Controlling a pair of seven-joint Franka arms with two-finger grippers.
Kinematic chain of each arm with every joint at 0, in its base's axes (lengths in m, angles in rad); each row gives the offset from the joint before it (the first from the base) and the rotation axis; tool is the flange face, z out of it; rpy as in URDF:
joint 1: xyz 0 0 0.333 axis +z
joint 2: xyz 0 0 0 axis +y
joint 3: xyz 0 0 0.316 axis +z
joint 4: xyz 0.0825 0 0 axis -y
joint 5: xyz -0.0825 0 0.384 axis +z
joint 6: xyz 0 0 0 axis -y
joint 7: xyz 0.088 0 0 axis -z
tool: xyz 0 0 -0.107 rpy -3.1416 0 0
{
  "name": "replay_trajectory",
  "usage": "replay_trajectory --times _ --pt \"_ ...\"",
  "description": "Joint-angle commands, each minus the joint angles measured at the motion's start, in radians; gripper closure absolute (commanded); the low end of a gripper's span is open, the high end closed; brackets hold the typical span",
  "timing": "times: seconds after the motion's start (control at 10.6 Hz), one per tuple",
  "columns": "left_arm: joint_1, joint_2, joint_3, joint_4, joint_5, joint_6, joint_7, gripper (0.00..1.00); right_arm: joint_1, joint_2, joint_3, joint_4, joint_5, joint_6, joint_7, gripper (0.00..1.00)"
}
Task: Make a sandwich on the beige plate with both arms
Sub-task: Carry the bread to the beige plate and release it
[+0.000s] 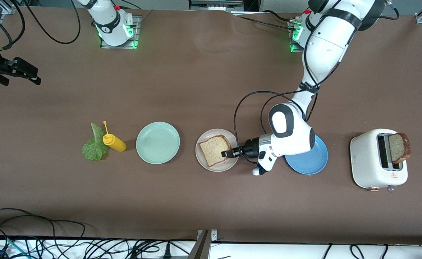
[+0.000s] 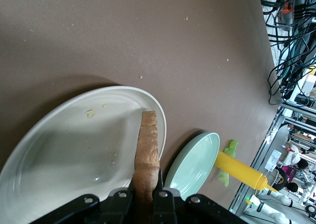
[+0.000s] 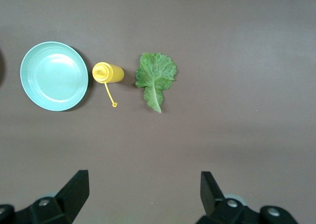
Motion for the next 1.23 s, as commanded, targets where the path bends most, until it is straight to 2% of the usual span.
replay_trajectory --times 0.0,0.09,0.19,0.85,1.14 --pt "0.001 0.007 0.001 0.023 -0.010 0.008 0.067 0.56 -0.006 -0.001 0.002 0.021 0.014 -0.020 -0.006 0.00" --pt "0.010 0.009 0.001 0.020 -0.006 0.008 0.127 0.06 -0.006 -0.001 0.002 0.021 0.014 -0.020 -0.006 0.00" --pt "0.020 0.004 0.001 0.015 -0.006 0.010 0.132 0.00 -0.008 -0.001 0.002 0.021 0.015 -0.020 -0.006 0.00" --pt "0.058 -0.019 0.012 0.007 -0.003 0.037 0.136 0.00 -0.008 0.004 0.000 0.021 0.014 -0.020 0.000 0.00" --pt "0.083 -0.080 0.021 -0.041 0.030 0.053 0.132 0.00 -0.008 0.016 0.002 0.020 0.014 -0.007 0.009 0.00"
